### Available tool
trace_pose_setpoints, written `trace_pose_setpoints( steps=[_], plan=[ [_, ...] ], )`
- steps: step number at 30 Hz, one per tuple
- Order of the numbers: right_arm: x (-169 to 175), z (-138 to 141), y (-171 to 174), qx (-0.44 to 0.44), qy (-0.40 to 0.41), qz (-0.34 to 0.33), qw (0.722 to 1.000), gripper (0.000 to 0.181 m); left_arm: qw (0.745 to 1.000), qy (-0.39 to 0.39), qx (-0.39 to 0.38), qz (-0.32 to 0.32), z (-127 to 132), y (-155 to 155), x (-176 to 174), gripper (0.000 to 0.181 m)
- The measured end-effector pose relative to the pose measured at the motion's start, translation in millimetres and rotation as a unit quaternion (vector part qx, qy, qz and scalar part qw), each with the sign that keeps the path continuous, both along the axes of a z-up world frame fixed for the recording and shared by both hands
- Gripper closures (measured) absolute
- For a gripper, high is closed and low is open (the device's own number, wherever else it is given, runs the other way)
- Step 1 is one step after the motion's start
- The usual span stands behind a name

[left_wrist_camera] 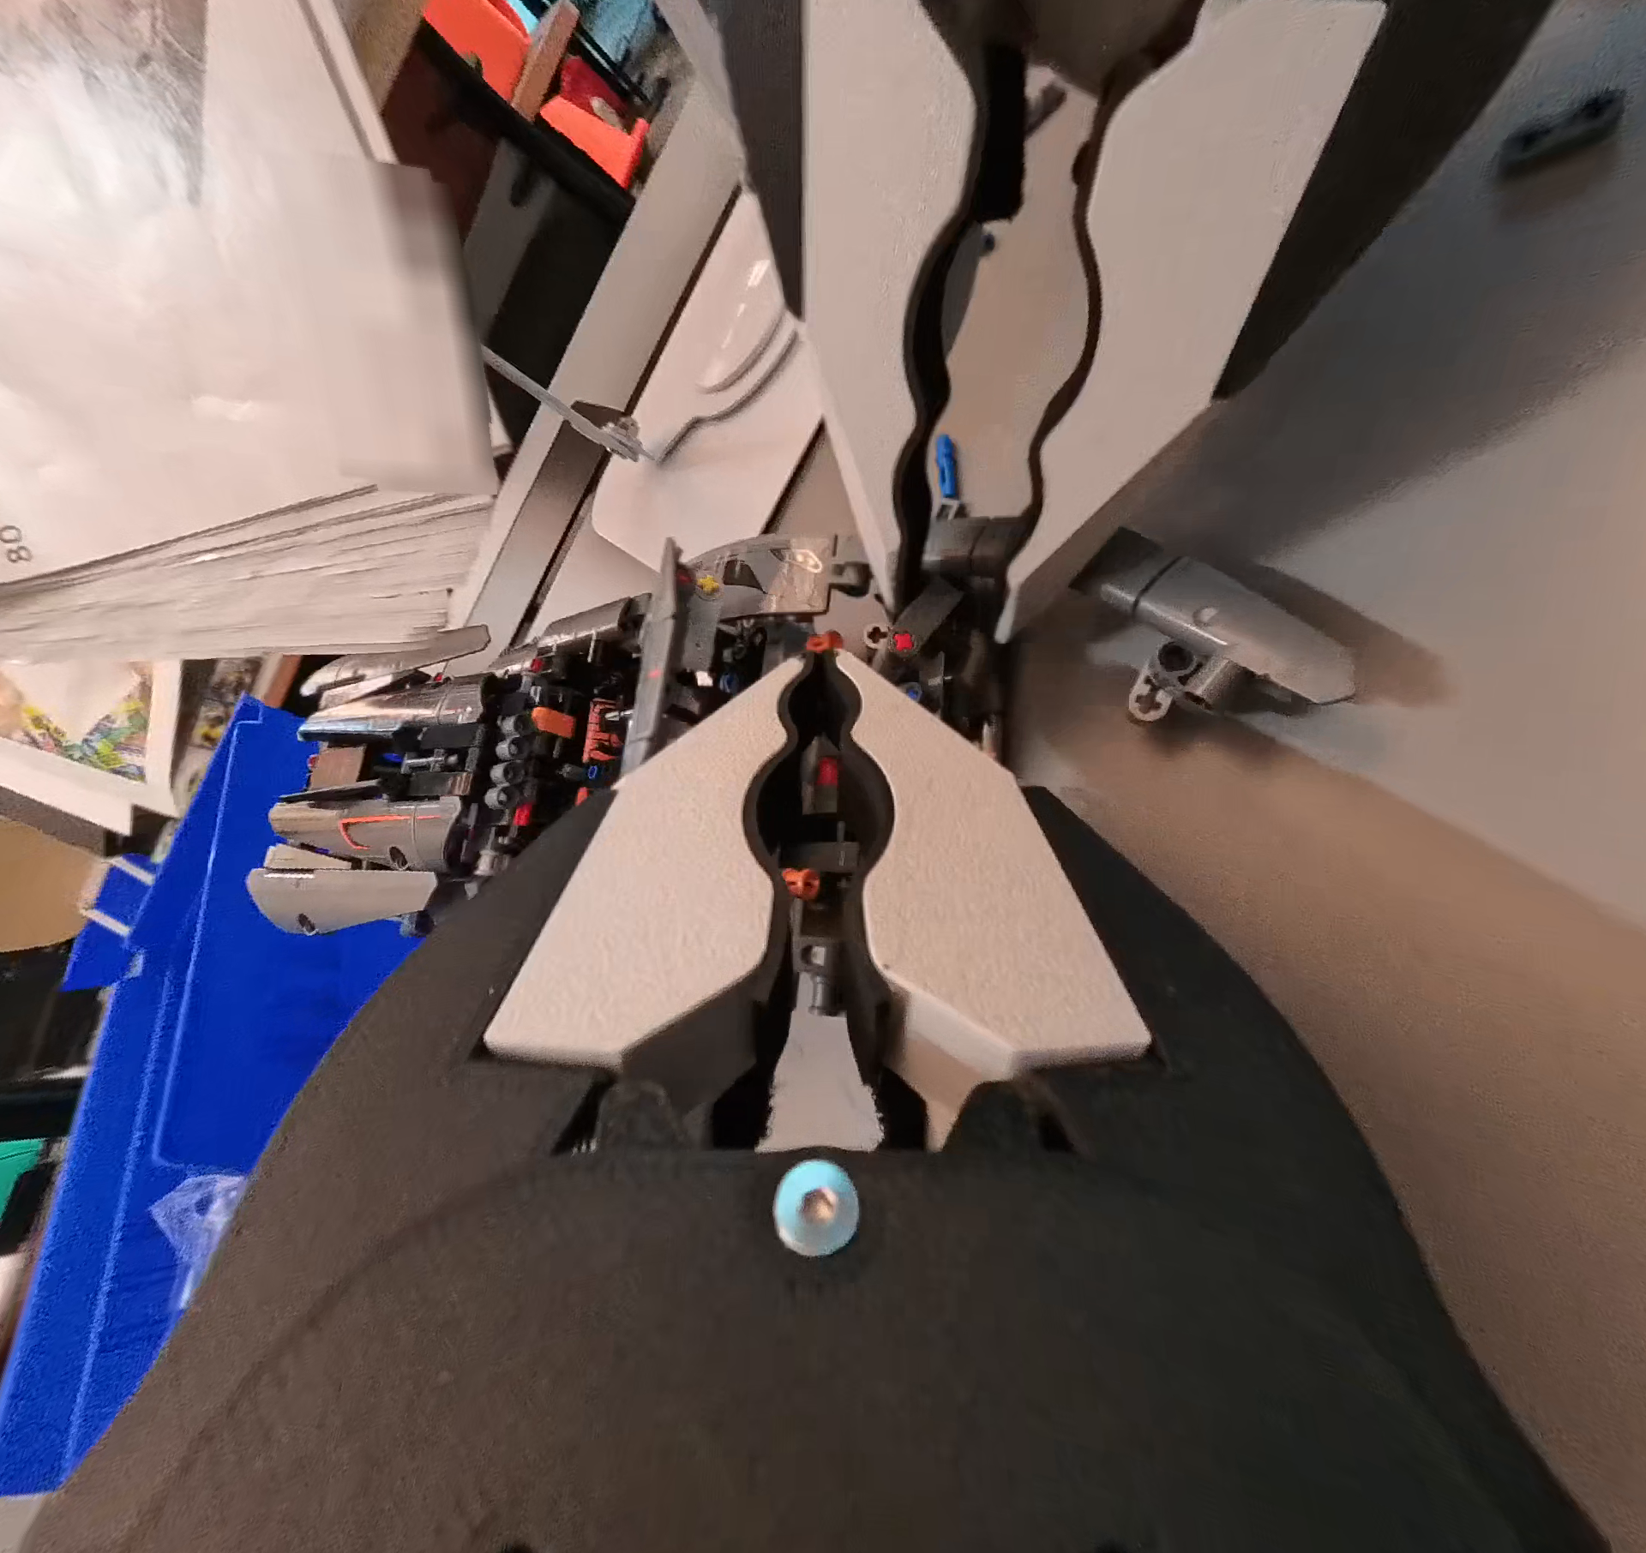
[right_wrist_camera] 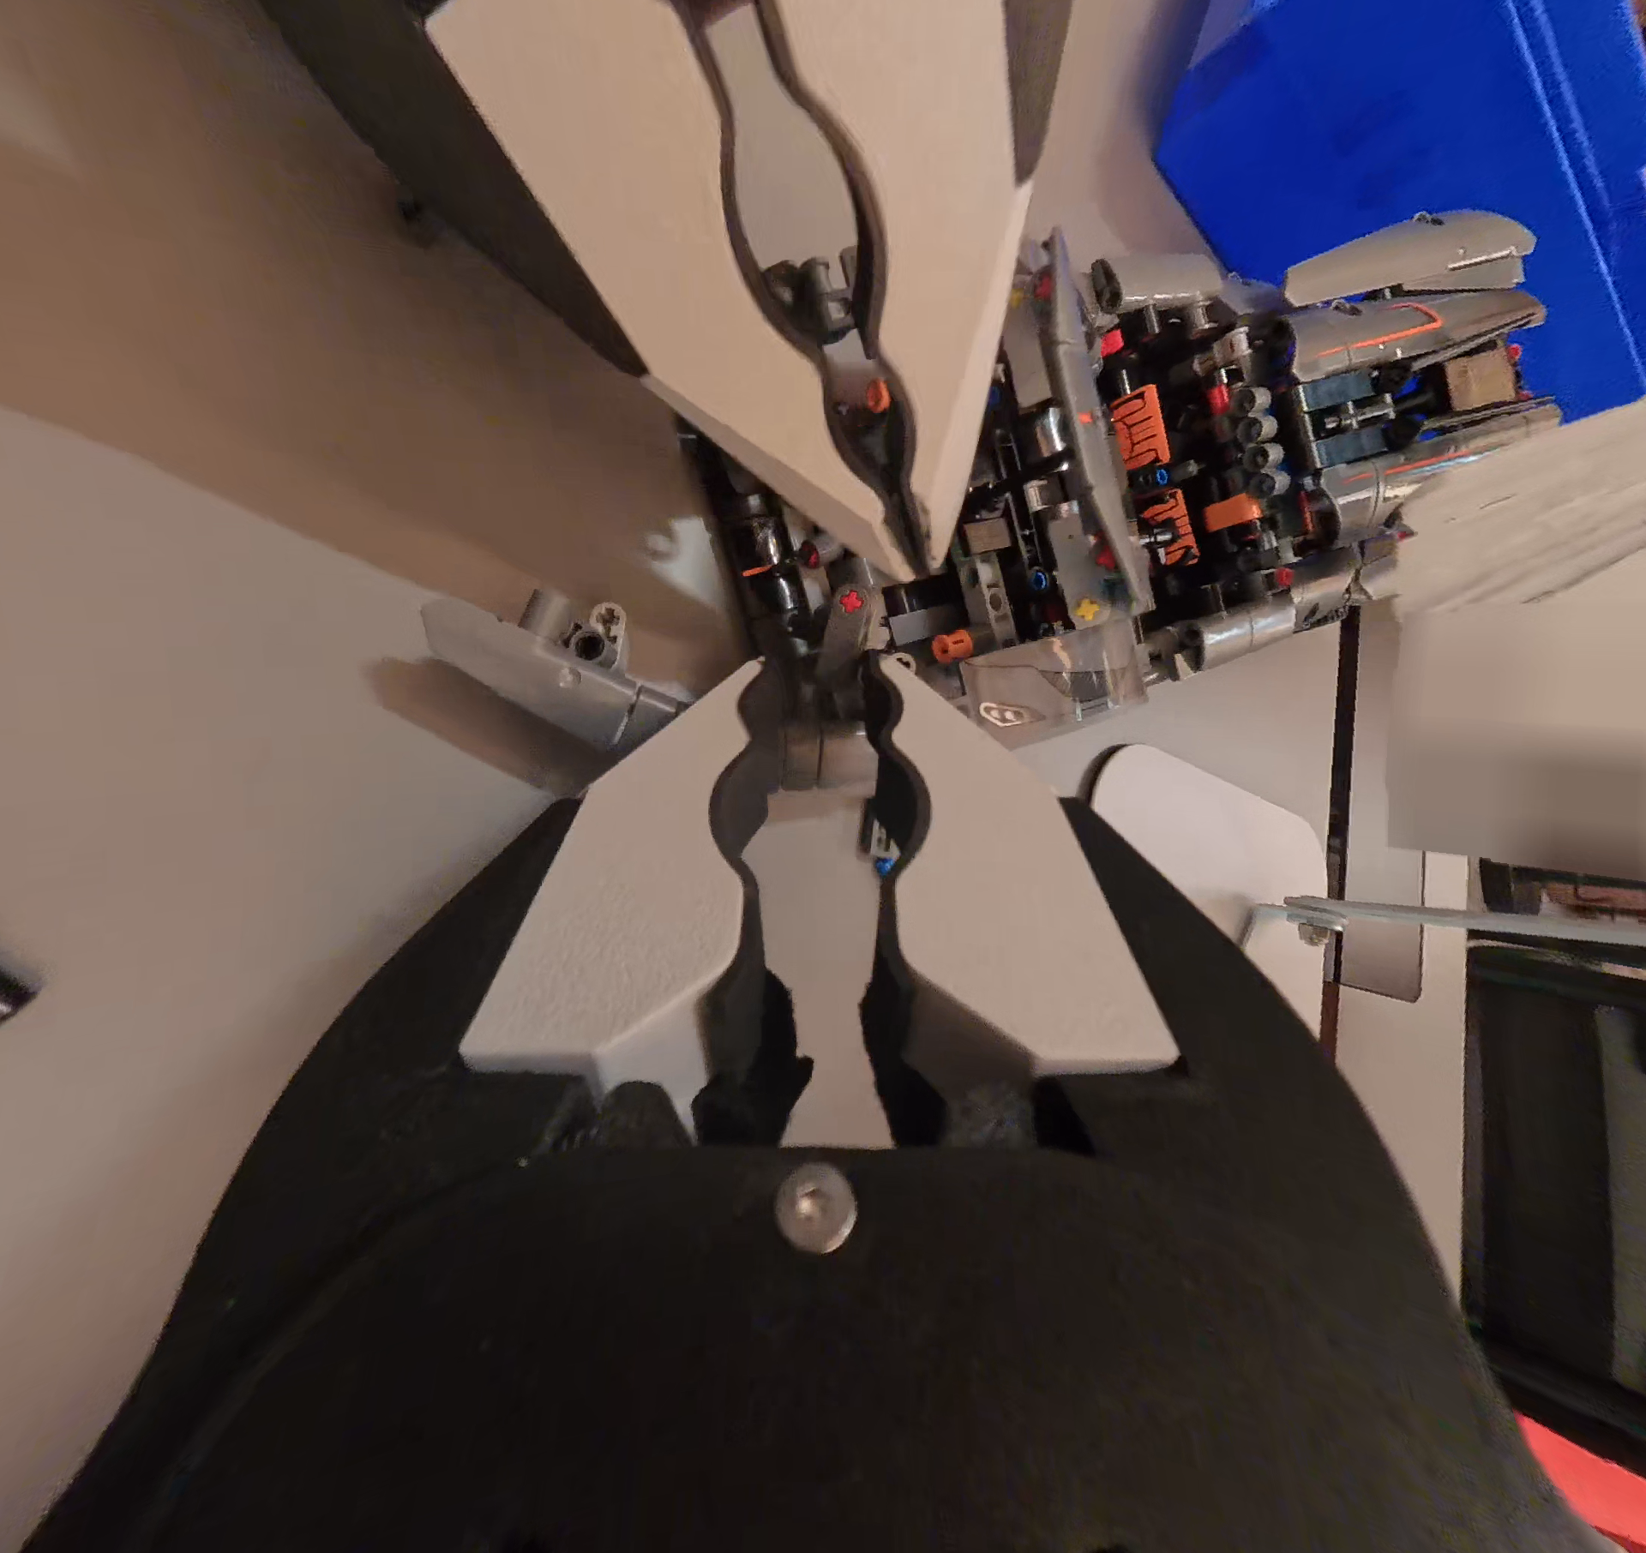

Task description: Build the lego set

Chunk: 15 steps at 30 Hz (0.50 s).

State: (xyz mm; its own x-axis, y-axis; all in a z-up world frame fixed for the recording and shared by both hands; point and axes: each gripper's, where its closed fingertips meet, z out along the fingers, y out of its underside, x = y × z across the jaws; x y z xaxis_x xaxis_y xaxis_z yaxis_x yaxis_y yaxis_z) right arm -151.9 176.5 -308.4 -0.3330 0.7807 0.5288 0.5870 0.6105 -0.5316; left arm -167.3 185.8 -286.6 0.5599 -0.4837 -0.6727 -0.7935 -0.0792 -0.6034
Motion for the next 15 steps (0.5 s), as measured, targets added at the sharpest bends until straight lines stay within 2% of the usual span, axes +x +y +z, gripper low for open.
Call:
trace_pose_setpoints(
  steps=[2, 7, 10, 15],
  plan=[
    [0.4, 2.0, 0.2, 0.002, 0.0, 0.0, 1.0, 0.165, 1.0, 0.024, -0.002, -0.009, -6.2, -1.6, 2.1, 0.181],
    [3.8, 3.4, 4.2, -0.011, -0.002, -0.005, 1.0, 0.169, 1.0, -0.007, -0.019, -0.022, -5.5, -3.6, 4.0, 0.177],
    [1.2, -0.5, 2.8, -0.007, -0.004, -0.009, 1.0, 0.173, 0.999, 0.006, -0.015, -0.03, -6.1, -4.9, 5.4, 0.177],
    [-0.5, -4.5, -0.6, -0.006, -0.012, -0.01, 1.0, 0.165, 0.999, 0.004, -0.022, -0.033, -8.2, -5.4, 6.0, 0.176]
  ],
)
